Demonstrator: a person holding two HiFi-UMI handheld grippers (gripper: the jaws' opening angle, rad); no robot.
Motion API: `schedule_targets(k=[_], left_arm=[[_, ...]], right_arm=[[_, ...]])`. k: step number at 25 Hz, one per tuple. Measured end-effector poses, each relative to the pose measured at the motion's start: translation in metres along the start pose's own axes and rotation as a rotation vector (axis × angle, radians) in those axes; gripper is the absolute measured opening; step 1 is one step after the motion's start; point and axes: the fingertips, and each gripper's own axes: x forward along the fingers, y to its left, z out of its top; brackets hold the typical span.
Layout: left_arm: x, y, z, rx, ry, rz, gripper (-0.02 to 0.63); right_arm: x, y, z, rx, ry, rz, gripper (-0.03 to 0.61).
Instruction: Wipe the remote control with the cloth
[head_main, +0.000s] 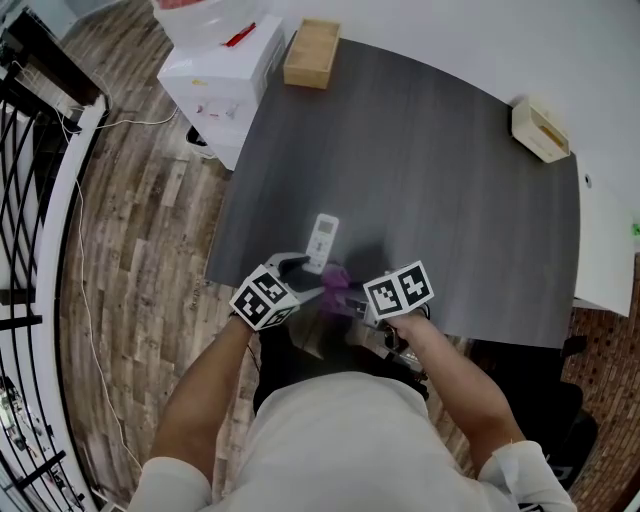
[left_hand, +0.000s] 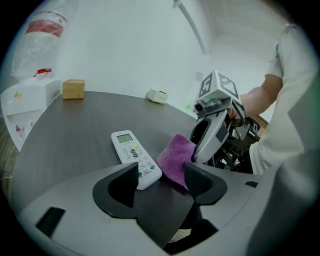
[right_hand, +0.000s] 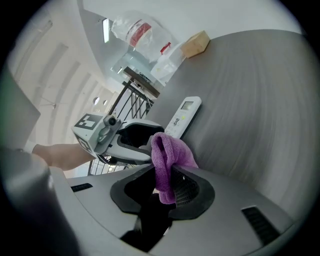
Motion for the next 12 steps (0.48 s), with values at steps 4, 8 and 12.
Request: schedule_targets(k=[4,8,12], left_arm=[[-0.009,0.006,0.004,-0.105,-0.048,0.075,0.265],[-0.009,0.013,-0.009,-0.145,0.002,0.228,0.264],[-0.008,0.01,-0.021,-0.123,0.035,0.301,0.262]], right_arm=[[-0.021,-0.007,0.009,-0.021,-0.041,-0.023,0.091],[-0.041,-0.031,0.032,-0.149,-0.069,-0.184,0.091],[-0.049,-0.046,0.06,-0.326,-0.044,-0.335,0.091]])
